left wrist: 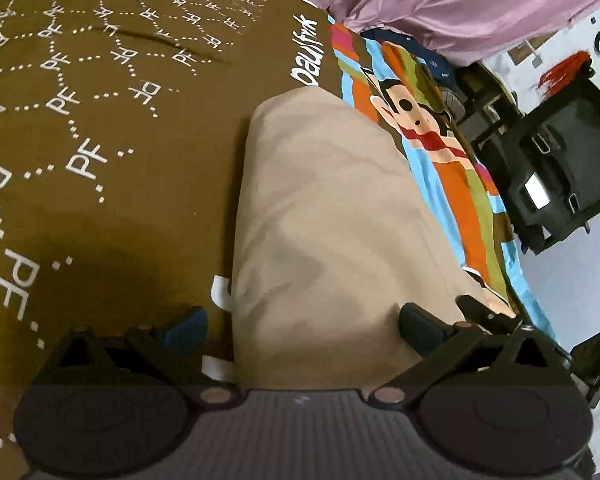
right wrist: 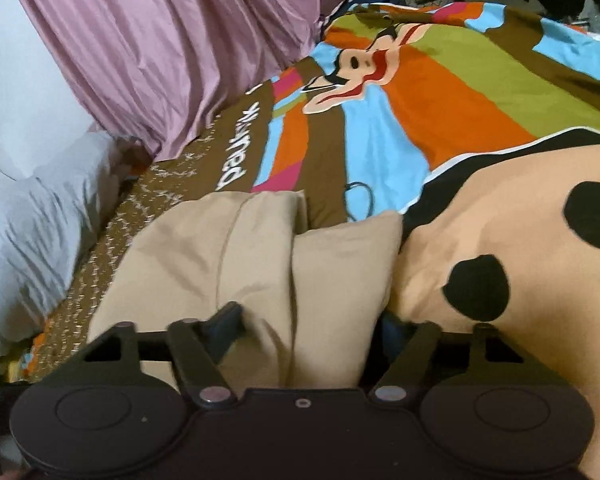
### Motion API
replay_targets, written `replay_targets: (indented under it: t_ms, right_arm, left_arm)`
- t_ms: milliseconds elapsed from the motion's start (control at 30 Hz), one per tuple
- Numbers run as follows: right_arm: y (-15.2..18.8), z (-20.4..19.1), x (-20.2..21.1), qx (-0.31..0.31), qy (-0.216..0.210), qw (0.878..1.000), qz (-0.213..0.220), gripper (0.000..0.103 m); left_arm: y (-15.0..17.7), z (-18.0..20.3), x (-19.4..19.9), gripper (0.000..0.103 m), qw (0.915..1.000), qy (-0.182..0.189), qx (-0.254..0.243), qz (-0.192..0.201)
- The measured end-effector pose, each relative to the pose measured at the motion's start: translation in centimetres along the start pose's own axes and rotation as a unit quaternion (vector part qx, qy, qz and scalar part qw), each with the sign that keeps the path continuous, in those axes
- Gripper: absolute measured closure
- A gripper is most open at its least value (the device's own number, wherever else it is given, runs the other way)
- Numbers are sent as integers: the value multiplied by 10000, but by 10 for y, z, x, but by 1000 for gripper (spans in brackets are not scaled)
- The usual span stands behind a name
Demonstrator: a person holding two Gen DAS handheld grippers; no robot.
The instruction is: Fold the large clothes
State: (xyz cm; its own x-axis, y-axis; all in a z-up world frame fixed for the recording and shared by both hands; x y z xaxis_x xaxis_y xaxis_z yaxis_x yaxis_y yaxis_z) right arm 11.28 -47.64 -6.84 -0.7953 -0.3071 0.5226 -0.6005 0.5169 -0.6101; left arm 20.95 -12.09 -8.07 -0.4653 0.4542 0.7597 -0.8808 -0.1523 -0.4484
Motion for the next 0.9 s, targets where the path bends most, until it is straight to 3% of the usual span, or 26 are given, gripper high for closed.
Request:
replay_targets:
  t_ms: [100,200,367,467,533,633,700,767,833,900]
  right_arm:
    - [2,-11,-2,402,-20,9992,9,55]
    - [7,-34,-1,1324,200,9909,115,60]
    - [30,-73,-1,3179,578,9455,392,63]
    - [37,-79,-5,3597,763,9292,361,62]
    - [33,-75,-7,3411,845,9358,277,56]
    - [21,-58,-7,2620,731,9622,119,45]
    - [11,-40,-7,1769,514,9829,-28,32]
    - [3,-22,-7,844,196,9962,-119,29]
    - [-2,-3,-8,-181,-331,9990,-227,20]
    - [-4,6,-5,-663,-654,9956,-78,17]
  left_arm:
    - [2,-3,0,0,10000,25,32,27]
    - [3,-5,-1,0,9999,50,79,40]
    - [4,-6,-2,0,9998,107,162,41]
    - [4,-6,-3,0,9998,125,170,39]
    - [4,-6,-3,0,9998,129,155,43]
    - [1,-5,-1,1,9998,179,88,62]
    - [-3,-3,0,1,9997,207,-55,72]
    - [-11,1,4,0,9992,270,-258,152]
    - [-19,4,6,0,9986,304,-374,225]
    - [-29,8,3,0,9985,158,-482,193]
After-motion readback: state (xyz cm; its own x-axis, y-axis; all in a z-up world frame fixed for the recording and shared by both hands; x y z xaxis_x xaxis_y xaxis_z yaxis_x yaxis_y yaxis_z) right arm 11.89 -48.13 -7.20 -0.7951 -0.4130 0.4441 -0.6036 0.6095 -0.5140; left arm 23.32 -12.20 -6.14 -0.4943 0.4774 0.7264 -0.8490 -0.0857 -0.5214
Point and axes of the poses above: each gripper's, at about its wrist camera, not at the fingertips, and x roughly against the way its jaws point, z to its right, y to its underside, the point moved 2 cm from there along -x, roughly the way its jaws point, and after that the axes turned 7 degrees about -y, right-handed, at the moved point
